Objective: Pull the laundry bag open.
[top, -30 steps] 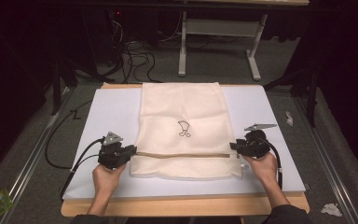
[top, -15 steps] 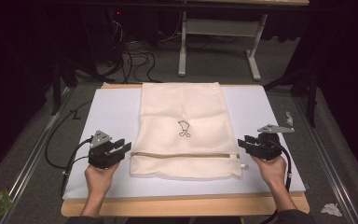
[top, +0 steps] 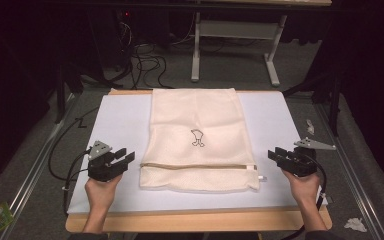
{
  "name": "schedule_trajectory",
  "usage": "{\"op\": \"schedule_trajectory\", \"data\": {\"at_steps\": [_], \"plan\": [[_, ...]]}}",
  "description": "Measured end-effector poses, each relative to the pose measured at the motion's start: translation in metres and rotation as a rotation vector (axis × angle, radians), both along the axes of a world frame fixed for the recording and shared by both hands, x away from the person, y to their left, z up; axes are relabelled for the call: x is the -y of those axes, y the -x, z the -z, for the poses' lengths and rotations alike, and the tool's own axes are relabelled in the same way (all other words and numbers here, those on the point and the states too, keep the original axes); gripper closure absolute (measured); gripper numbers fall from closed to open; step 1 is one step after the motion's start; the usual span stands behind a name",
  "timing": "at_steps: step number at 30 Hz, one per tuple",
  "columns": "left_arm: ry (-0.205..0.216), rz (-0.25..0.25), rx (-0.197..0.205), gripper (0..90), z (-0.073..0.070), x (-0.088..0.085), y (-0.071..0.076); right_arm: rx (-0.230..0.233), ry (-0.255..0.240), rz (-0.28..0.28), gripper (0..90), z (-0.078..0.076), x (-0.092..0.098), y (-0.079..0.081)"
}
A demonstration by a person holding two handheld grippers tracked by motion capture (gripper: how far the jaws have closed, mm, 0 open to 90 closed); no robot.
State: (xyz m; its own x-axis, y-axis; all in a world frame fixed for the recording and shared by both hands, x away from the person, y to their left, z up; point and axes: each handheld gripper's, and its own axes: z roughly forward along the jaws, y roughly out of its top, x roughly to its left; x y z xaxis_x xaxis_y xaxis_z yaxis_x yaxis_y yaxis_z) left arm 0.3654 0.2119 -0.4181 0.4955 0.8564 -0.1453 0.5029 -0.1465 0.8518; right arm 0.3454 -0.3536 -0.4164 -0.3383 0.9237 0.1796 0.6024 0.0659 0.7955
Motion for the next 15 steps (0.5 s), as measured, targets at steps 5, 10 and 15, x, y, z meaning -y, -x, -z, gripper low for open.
{"op": "schedule_trajectory", "data": {"at_steps": [5,10,15], "plan": [[-0.007,-0.018,-0.003,58.4,0.003,-0.004,-0.001,0.007,-0.017,0.019,61.2,0.005,0.007,0.002],[0.005,-0.032,-0.011,58.0,0.005,-0.008,-0.001,0.006,-0.026,0.036,61.7,0.010,0.012,0.003],[0.009,-0.047,-0.025,57.4,0.011,-0.011,-0.003,-0.005,-0.035,0.051,61.7,0.016,0.016,0.004]]}}
